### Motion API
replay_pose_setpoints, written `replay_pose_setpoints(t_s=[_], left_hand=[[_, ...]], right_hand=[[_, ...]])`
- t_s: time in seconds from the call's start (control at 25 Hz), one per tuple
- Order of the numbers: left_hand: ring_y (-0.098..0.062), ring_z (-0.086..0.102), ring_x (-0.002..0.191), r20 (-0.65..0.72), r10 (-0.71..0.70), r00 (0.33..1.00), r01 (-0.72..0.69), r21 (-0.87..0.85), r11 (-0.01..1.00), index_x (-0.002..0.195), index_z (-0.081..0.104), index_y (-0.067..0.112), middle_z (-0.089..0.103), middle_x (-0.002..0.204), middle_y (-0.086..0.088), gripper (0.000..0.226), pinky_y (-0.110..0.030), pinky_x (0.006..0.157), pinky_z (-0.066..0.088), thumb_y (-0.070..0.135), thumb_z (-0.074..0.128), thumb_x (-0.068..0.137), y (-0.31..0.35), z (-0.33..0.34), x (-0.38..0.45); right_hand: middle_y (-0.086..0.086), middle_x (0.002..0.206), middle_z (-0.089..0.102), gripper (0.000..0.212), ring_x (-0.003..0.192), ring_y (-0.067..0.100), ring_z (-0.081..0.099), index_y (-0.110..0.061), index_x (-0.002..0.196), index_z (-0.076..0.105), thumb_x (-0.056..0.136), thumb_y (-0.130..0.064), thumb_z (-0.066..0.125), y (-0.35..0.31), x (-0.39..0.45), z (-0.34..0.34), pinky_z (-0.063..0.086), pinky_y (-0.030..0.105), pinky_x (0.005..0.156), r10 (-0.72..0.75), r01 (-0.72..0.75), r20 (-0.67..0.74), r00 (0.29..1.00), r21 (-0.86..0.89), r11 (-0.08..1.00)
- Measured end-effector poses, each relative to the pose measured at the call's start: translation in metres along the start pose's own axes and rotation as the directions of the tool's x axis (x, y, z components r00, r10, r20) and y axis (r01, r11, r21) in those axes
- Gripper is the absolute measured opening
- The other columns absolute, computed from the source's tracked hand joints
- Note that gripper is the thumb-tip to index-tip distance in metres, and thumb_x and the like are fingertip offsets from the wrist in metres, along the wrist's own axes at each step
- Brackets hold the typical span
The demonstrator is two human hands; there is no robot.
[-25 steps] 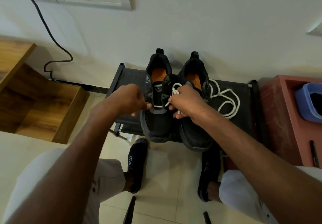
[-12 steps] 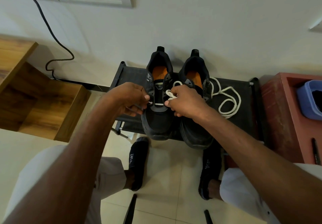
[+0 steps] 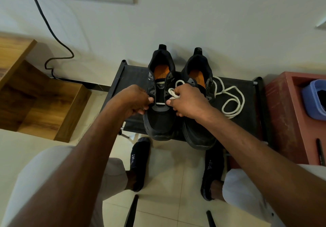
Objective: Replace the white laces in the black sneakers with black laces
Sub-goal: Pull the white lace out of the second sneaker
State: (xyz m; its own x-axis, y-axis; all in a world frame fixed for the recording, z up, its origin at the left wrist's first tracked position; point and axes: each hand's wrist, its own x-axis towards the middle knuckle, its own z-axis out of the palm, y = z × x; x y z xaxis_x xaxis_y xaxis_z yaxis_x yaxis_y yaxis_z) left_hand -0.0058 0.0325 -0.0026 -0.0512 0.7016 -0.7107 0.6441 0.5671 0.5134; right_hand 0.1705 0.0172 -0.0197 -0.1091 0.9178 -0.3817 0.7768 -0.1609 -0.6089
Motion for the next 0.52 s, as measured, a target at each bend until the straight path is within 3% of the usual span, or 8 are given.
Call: replay_pose_setpoints(t_s=[0.16, 0.28, 0.36, 0.52], left_hand=[[-0.023, 0.061, 0.089, 0.023, -0.021, 1.0, 0.021, -0.013, 1.0, 0.109, 0.065, 0.004, 0.066, 0.095, -0.013, 0.022, -0.036, 0.085, 0.048, 0.023, 0.055, 0.106, 0.0, -0.002, 0.0], [-0.02, 0.061, 0.084, 0.029, -0.02, 0.999, 0.02, 0.001, 1.0, 0.103, 0.064, 0.007, 0.065, 0.09, -0.01, 0.017, -0.032, 0.078, 0.048, 0.021, 0.055, 0.106, 0.002, -0.001, -0.001], [-0.018, 0.06, 0.078, 0.032, -0.011, 0.999, 0.011, 0.01, 1.0, 0.097, 0.065, 0.01, 0.064, 0.084, -0.008, 0.015, -0.029, 0.069, 0.047, 0.019, 0.057, 0.105, 0.002, -0.002, -0.001], [-0.017, 0.06, 0.075, 0.03, 0.009, 1.0, -0.01, 0.043, 0.999, 0.088, 0.065, 0.011, 0.065, 0.077, -0.005, 0.016, -0.03, 0.07, 0.045, 0.019, 0.062, 0.102, 0.003, -0.003, -0.002]], right_hand=[[0.006, 0.096, 0.072, 0.021, 0.087, 0.026, 0.072, -0.014, 0.118, 0.068, 0.098, -0.019, 0.065, -0.001, 0.002, 0.003, 0.062, 0.047, 0.083, 0.005, -0.005, -0.003, 1.0, -0.043, 0.999], [0.007, 0.095, 0.071, 0.018, 0.082, 0.027, 0.073, -0.013, 0.116, 0.065, 0.099, -0.015, 0.061, -0.001, 0.004, 0.005, 0.064, 0.047, 0.078, 0.051, -0.052, -0.015, 0.999, -0.015, 0.999], [0.01, 0.095, 0.072, 0.016, 0.078, 0.028, 0.076, -0.008, 0.115, 0.061, 0.099, -0.011, 0.059, -0.002, 0.005, 0.004, 0.066, 0.046, 0.075, 0.116, -0.116, 0.008, 0.993, 0.093, 0.989], [0.014, 0.101, 0.069, 0.017, 0.086, 0.027, 0.075, -0.016, 0.112, 0.05, 0.102, -0.003, 0.055, -0.005, 0.0, -0.005, 0.066, 0.042, 0.075, 0.199, -0.22, 0.098, 0.975, 0.31, 0.925]])
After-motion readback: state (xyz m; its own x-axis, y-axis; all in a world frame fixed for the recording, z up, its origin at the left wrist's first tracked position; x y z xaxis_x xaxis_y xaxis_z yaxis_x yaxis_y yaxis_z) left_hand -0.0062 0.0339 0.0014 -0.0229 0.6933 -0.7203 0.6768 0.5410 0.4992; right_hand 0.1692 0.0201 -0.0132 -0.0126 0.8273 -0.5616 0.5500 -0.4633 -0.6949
